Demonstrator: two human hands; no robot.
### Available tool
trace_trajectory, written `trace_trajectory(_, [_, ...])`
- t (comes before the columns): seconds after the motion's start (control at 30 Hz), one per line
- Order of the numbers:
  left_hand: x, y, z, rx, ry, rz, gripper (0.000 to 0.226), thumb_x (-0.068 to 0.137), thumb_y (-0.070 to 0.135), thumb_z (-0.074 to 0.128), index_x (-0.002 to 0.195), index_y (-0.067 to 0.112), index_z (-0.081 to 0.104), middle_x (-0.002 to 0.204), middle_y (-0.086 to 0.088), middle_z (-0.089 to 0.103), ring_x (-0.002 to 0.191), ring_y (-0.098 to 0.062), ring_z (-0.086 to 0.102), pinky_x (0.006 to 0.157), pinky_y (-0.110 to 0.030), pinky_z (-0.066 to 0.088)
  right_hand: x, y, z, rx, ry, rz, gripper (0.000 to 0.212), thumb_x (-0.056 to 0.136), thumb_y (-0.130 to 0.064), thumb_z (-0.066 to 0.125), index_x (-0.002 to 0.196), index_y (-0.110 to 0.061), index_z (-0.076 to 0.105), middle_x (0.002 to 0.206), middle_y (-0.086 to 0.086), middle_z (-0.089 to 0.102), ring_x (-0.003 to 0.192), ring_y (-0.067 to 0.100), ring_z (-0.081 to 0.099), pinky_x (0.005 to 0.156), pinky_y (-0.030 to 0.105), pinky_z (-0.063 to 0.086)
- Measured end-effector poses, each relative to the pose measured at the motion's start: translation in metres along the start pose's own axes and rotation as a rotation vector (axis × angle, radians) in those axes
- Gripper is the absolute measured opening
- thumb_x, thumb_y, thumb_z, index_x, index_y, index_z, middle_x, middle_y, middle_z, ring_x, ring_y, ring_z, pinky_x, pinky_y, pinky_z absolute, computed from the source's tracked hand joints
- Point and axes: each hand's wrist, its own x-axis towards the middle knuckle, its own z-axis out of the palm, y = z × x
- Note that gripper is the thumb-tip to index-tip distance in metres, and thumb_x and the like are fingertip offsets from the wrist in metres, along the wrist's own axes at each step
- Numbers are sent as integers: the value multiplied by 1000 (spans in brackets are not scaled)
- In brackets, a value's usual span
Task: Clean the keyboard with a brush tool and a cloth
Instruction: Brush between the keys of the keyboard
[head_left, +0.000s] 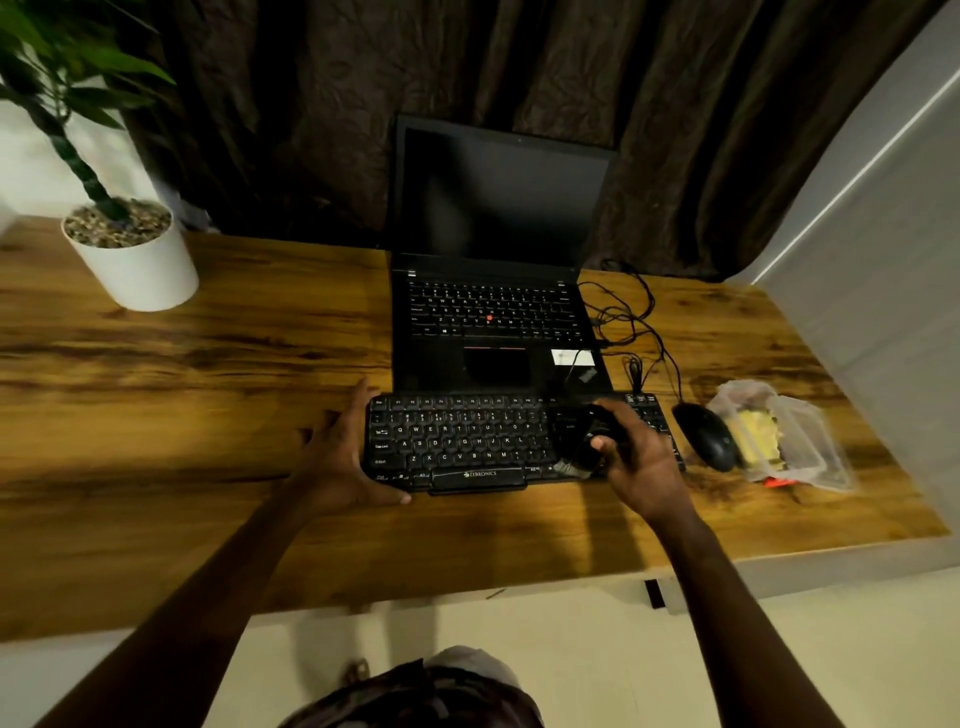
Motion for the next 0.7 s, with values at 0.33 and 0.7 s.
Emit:
trace_trajectory(0.33, [-1, 0, -2, -15, 19, 1, 156, 29, 69, 84, 149, 52, -14, 152, -3, 37, 136, -30, 31, 110, -58, 26, 8, -17, 25, 28, -16, -98, 39, 98, -16, 59, 136, -18, 53, 113, -7, 61, 95, -4, 61, 74, 15, 57])
trace_trajectory(0.7, [0, 0, -1, -30, 13, -13, 157, 27, 70, 85, 148, 54, -13, 145, -10, 38, 133, -32, 37, 110, -57, 29, 6, -25, 43, 93, -54, -56, 37, 97, -25, 58, 132, -35, 51, 119, 1, 61, 103, 13, 62, 72, 17, 57])
